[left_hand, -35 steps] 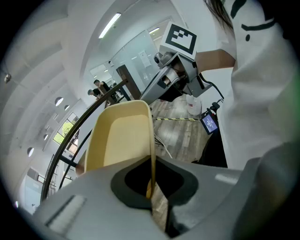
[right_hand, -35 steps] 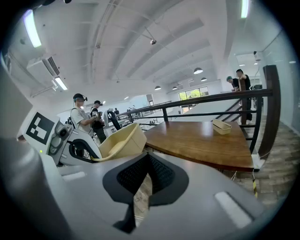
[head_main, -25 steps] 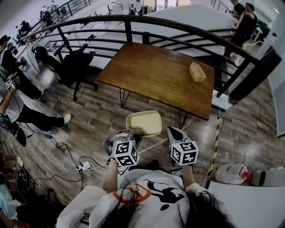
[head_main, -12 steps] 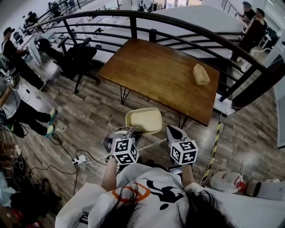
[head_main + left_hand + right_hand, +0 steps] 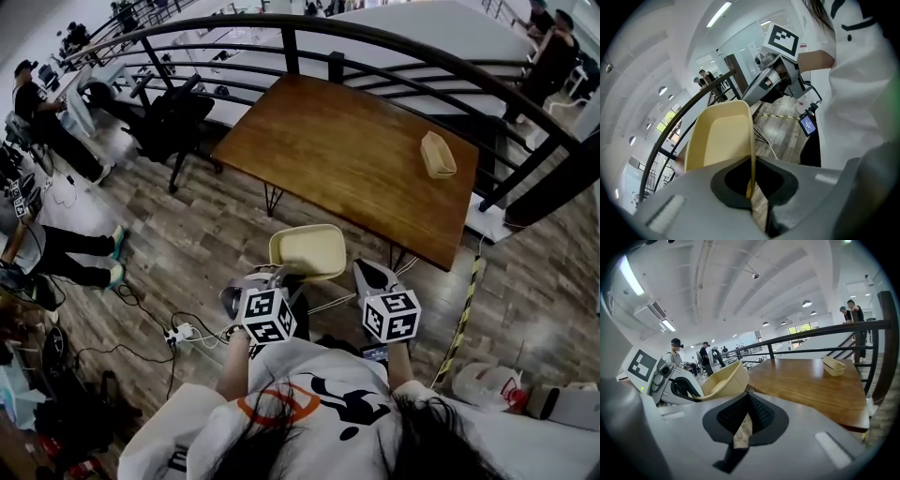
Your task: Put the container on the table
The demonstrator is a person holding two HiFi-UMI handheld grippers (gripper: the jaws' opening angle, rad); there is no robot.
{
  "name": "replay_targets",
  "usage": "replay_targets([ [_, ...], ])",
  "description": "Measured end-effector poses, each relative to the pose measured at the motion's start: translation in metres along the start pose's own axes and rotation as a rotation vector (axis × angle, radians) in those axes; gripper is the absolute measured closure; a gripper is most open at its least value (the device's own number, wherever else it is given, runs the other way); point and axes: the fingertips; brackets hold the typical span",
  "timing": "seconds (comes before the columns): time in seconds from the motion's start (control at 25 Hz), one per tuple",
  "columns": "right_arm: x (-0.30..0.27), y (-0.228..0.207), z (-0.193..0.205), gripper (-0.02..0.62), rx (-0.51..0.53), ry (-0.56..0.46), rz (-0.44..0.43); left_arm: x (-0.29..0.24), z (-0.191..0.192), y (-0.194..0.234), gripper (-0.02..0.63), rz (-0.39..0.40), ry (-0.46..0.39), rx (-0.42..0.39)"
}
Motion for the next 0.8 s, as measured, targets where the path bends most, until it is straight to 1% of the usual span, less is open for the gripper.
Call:
replay_targets([
  [0.24, -0.023, -0.03, -0.017, 0.577, -0.007, -0.002, 0.017, -0.031, -0.001, 0.028, 0.606, 0.012, -0.022, -0.011],
  [0.36, -0.052, -0.046, -0.033, 0.577, -0.013, 0.008, 0.028, -0.051, 0.011, 0.057, 0.606, 0.025, -0.034, -0.008],
  [0.52, -0.092, -0.063, -0.057, 0.577, -0.021, 0.009, 0.04, -0.075, 0.031, 0.096, 0.606, 0.042, -0.033, -0.029],
  [0.68, -0.129, -0.08, -0.081, 0.577, -0.034, 0.005, 0.054, -0.094, 0.043, 0.134, 0.606, 0.058, -0.06, -0.03],
  [0.8, -0.162, -0.091, -0.098, 0.577, -0.041, 0.015, 0.063, -0.109, 0.059, 0.165, 0.606, 0.068, -0.068, -0.037],
])
Point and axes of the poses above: the fingertips, and each gripper's own axes: x backward along the fingers, y to its left, z out of its underside, and after that the axes turned 15 degrees about -z, right-handed
